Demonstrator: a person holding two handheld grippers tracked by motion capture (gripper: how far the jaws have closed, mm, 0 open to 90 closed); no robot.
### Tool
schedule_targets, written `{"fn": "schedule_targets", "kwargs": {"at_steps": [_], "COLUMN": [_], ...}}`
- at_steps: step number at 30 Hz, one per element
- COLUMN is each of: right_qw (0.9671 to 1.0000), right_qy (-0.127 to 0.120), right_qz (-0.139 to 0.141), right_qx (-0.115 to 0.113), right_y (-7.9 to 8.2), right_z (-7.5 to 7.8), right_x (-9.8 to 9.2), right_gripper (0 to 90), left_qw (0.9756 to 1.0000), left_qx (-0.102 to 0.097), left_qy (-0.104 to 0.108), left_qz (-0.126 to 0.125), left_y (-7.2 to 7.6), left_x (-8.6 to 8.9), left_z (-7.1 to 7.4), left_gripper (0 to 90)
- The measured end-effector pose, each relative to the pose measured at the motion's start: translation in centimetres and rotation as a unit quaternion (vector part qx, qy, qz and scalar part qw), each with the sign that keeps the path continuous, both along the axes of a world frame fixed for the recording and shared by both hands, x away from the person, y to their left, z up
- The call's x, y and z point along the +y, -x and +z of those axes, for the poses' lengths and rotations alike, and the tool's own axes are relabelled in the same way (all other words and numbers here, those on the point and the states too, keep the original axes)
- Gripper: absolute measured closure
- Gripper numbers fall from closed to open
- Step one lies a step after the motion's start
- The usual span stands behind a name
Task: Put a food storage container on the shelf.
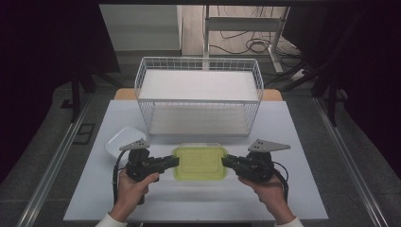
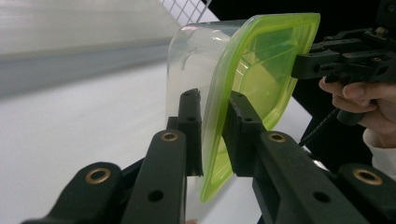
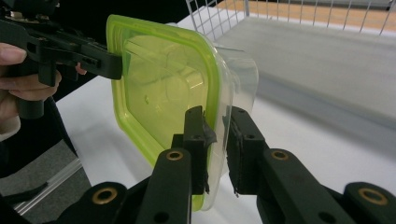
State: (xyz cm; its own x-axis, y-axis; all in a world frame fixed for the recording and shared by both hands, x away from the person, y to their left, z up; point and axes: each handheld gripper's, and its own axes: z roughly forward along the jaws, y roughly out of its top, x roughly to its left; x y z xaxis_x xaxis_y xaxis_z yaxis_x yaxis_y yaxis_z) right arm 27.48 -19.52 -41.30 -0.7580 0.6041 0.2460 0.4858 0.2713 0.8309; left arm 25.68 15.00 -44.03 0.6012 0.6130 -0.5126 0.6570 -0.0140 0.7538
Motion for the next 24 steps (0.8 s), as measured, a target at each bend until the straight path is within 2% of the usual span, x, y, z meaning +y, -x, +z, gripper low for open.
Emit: {"fn": "schedule_targets", "kwargs": {"at_steps": [10, 16, 20, 24], "right_qw": [0.9996, 0.9989, 0.9983, 0.9977], "right_qy": [-0.001, -0.008, -0.017, -0.022], "right_qz": [-0.003, -0.002, 0.0, 0.001], "right_qx": [-0.027, -0.045, -0.056, -0.064], "right_y": [-1.0, -2.3, -3.6, -4.4], "right_z": [2.7, 4.8, 6.7, 7.7], "right_x": [0.0, 0.3, 0.7, 0.8], "right_gripper": [78.1, 78.2, 78.2, 78.3], "left_qw": [0.9996, 0.9989, 0.9979, 0.9971], "left_qx": [-0.03, -0.047, -0.065, -0.075], "left_qy": [-0.001, 0.0, -0.007, -0.006], "left_qz": [0.0, 0.006, 0.008, 0.012], "left_y": [-1.4, -2.7, -3.6, -4.5], "left_x": [0.1, 0.4, 0.7, 0.9], "left_z": [2.8, 5.1, 6.8, 8.2], "left_gripper": [77.9, 78.0, 78.2, 78.3]}}
